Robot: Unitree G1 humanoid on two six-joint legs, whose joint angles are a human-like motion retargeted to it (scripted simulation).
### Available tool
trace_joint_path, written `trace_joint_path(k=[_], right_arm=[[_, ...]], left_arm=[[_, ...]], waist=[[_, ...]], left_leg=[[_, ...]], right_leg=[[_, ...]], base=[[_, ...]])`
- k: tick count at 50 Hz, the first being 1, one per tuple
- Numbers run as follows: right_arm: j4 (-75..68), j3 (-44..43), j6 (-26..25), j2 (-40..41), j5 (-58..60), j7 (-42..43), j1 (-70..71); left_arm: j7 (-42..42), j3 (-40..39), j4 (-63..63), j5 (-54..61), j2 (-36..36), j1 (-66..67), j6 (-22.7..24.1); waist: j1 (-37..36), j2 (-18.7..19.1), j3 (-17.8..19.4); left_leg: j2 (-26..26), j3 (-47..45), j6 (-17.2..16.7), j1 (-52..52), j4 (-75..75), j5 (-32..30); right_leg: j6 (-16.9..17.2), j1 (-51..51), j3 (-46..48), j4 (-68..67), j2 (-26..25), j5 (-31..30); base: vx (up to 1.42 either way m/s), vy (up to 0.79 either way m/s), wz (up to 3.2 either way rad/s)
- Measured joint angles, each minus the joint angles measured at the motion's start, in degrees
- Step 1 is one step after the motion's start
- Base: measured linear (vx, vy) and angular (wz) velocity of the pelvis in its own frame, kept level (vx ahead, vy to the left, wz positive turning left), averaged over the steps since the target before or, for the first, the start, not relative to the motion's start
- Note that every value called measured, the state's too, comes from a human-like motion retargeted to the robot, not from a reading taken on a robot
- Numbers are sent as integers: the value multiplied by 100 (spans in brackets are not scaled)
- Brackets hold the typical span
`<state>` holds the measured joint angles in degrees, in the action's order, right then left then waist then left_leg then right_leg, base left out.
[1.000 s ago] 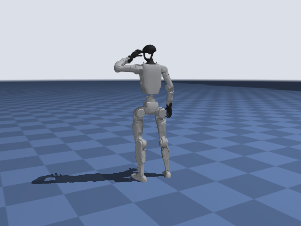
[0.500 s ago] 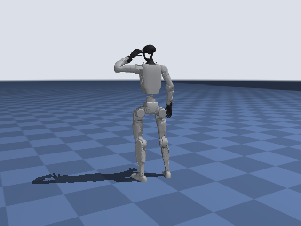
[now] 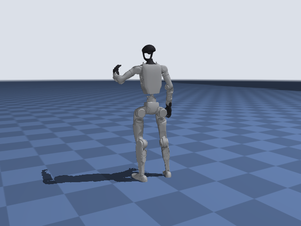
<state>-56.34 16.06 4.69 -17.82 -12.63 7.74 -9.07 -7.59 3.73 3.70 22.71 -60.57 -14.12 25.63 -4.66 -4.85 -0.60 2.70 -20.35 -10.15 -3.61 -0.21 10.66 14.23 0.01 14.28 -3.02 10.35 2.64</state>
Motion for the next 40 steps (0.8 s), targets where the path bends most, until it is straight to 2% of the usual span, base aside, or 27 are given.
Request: trace_joint_path(k=[5, 10, 21, 25, 31, 40], right_arm=[[-27, -27, 7, 48, 67, 35, 90], [-83, 26, 64, 101, 149, 75, 142], [-298, 271, 272, 170, 385, 78, 288], [-343, 233, 339, 198, 464, 129, 350], [-477, 148, 352, 296, 445, 291, 482], [-445, 211, 472, 428, 314, 338, 493]], left_arm=[[523, 144, -782, 71, 1233, 886, -293], [813, 637, -2064, -204, 2158, 1275, -570], [933, 1965, -5259, -1671, 3179, 1418, -881], [628, 1879, -5940, -1968, 3520, 1579, -914], [36, 1361, -6596, -1724, 4073, 1791, -1010], [-94, 1043, -7153, -1421, 4611, 1955, -1040]], waist=[[87, -5, 33], [117, -33, 52], [111, -107, 89], [84, -121, 116], [36, -139, 155], [79, -145, 99]], left_leg=[[-10, -30, 6, 7, -3, -1], [-19, -58, 15, 14, -7, -1], [-13, -119, 34, 25, -12, -5], [4, -152, 31, 23, -17, -9], [15, -187, 31, 12, -24, -13], [134, -187, -18, 280, 517, 215]], right_leg=[[13, -32, -38, -11, 7, -4], [36, -63, -73, -22, 12, -4], [77, -121, -144, -37, -4, -2], [77, -144, -180, -39, -28, -7], [77, -162, -216, -47, -45, -9], [77, -146, -136, -34, -52, 5]], base=[[0, 0, 0], [0, 0, 0], [0, 0, 0], [0, 0, 0], [0, 0, 0], [0, 0, 2]])
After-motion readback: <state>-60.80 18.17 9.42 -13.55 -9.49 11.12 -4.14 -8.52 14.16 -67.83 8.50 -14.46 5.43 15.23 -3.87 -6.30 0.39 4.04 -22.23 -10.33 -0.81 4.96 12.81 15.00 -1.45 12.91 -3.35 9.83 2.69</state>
